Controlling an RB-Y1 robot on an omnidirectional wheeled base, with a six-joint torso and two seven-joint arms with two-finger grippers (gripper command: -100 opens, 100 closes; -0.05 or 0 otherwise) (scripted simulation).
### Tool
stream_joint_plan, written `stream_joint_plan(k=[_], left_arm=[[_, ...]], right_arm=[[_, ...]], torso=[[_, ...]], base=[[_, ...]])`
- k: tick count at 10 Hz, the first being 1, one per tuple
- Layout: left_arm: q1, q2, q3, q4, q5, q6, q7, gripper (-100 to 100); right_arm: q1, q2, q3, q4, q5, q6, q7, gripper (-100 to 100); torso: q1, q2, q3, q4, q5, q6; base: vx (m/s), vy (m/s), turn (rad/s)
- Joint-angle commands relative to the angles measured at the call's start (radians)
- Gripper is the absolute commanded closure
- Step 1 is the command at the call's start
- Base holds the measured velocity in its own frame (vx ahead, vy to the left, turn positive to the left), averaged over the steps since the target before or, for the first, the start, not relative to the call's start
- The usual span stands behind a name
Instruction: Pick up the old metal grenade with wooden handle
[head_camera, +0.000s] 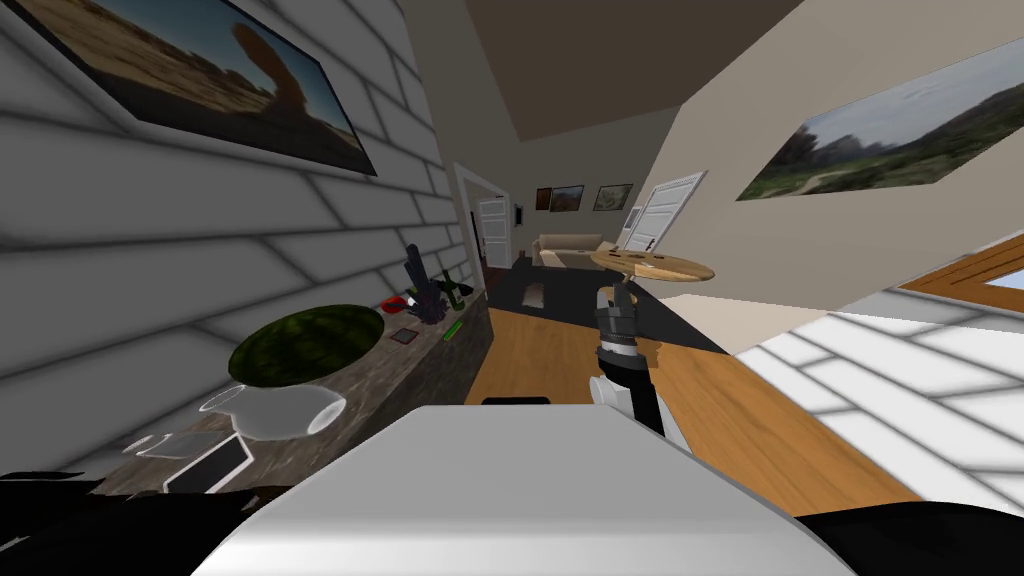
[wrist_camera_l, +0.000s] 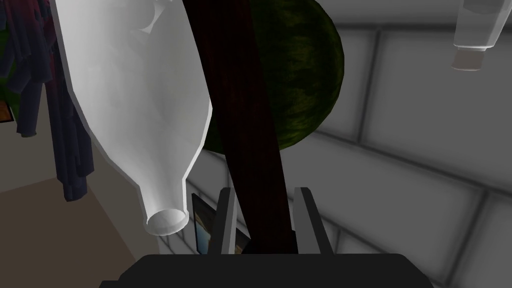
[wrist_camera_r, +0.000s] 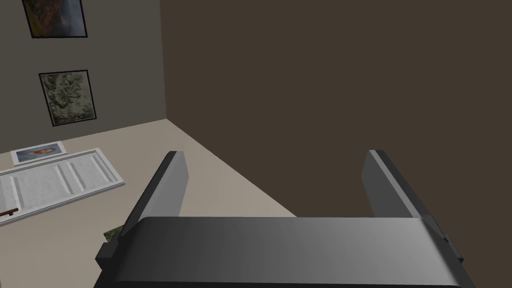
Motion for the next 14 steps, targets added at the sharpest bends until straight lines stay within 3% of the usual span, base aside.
stream_joint_plan(k=[1,3,4,5,7,8,9,12,13,14], left_arm=[[-0.001,-0.001,-0.033,-0.050,-0.013,0.050,0.009,100],[-0.001,-0.001,-0.033,-0.085,-0.013,0.069,0.009,100],[-0.025,-0.003,-0.080,-0.129,-0.040,0.114,0.017,100],[-0.025,-0.003,-0.095,-0.152,-0.040,0.136,0.017,100],[-0.025,-0.003,-0.095,-0.215,-0.040,0.161,0.017,100],[-0.049,-0.005,-0.140,-0.260,-0.067,0.214,0.024,100],[-0.049,-0.005,-0.157,-0.296,-0.067,0.231,0.024,100],[-0.049,-0.005,-0.157,-0.341,-0.067,0.253,0.024,100],[-0.074,-0.007,-0.207,-0.371,-0.094,0.298,0.031,100],[-0.074,-0.007,-0.219,-0.425,-0.094,0.326,0.031,100]], right_arm=[[0.000,0.000,0.000,0.000,0.000,0.000,0.000,0],[0.000,0.000,0.000,0.000,0.000,0.000,0.000,0],[0.000,0.000,0.000,0.000,0.000,0.000,0.000,0],[0.000,0.000,0.000,0.000,0.000,0.000,0.000,0],[0.000,0.000,0.000,0.000,0.000,0.000,0.000,0],[0.000,0.000,0.000,0.000,0.000,0.000,0.000,0],[0.000,0.000,0.000,0.000,0.000,0.000,0.000,0],[0.000,0.000,0.000,0.000,0.000,0.000,0.000,0],[0.000,0.000,0.000,0.000,0.000,0.000,0.000,0],[0.000,0.000,0.000,0.000,0.000,0.000,0.000,0]], torso=[[0.000,0.000,0.000,0.000,0.000,0.000],[0.005,0.006,0.003,0.000,0.005,-0.004],[0.005,0.006,0.003,0.000,0.006,-0.002],[0.010,0.007,0.003,0.000,0.010,-0.006],[0.017,0.011,0.005,-0.001,0.017,-0.008],[0.017,0.009,0.004,-0.001,0.016,-0.006],[0.022,0.010,0.004,-0.002,0.019,-0.011],[0.029,0.011,0.004,-0.003,0.026,-0.010],[0.028,0.010,0.003,-0.004,0.025,-0.009],[0.031,0.011,0.003,-0.004,0.026,-0.014]], base=[[-0.017,0.076,0.364],[-0.011,0.011,0.043],[-0.025,0.063,0.302],[-0.014,0.073,0.350],[-0.010,0.015,0.022],[-0.019,0.073,0.277],[-0.014,0.068,0.320],[-0.005,0.009,0.023],[-0.011,0.056,0.343],[-0.005,0.073,0.361]])
